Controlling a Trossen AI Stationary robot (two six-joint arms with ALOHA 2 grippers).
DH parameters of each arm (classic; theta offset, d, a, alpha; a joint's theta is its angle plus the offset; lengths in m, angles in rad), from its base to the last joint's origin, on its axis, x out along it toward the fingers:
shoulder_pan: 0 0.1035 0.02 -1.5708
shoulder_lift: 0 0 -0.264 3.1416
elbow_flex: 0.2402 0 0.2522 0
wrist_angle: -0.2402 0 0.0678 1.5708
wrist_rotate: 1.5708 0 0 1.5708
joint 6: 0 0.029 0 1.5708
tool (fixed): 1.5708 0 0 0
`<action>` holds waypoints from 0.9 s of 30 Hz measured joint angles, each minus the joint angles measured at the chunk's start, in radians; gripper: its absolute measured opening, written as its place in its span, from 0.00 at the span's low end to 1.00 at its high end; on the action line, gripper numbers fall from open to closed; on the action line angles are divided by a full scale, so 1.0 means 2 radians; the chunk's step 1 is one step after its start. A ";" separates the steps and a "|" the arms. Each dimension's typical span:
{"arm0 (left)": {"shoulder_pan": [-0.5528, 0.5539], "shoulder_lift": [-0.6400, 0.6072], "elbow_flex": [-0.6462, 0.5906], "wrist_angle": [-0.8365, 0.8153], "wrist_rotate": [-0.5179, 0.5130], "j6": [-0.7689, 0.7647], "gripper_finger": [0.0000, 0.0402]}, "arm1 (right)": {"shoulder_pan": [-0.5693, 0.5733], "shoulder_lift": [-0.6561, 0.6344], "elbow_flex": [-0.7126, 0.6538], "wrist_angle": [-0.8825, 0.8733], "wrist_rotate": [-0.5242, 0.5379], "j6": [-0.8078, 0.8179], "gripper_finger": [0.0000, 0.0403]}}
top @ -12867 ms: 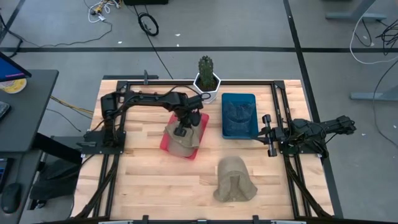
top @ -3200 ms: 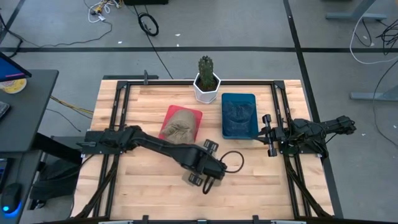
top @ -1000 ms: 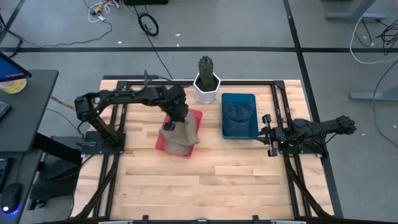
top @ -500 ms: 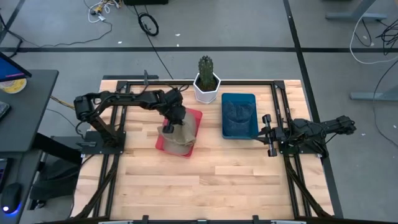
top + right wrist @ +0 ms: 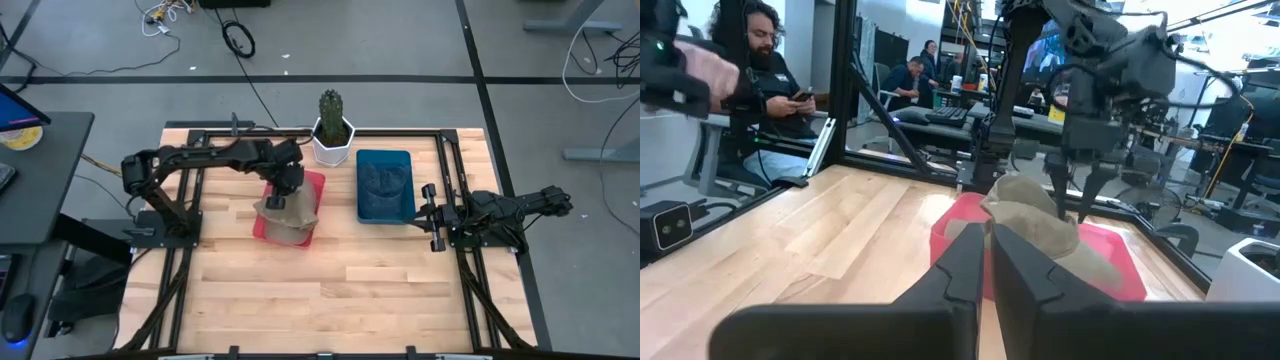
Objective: Pick & Place hat
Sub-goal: Put the brown cap into the red bin
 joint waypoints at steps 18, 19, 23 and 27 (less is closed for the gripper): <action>-0.060 -0.001 0.111 -0.279 -0.076 -0.084 0.01 | 0.000 0.000 0.000 0.000 0.000 0.000 0.06; -0.062 -0.001 0.108 -0.275 -0.076 -0.084 0.01 | 0.000 0.000 0.000 0.000 0.000 0.000 0.06; -0.064 -0.001 0.089 -0.245 -0.040 -0.086 0.01 | 0.000 0.000 0.000 0.000 0.000 0.000 0.06; -0.064 -0.001 0.040 -0.187 0.018 -0.092 0.00 | 0.000 0.000 0.000 0.000 0.000 0.000 0.06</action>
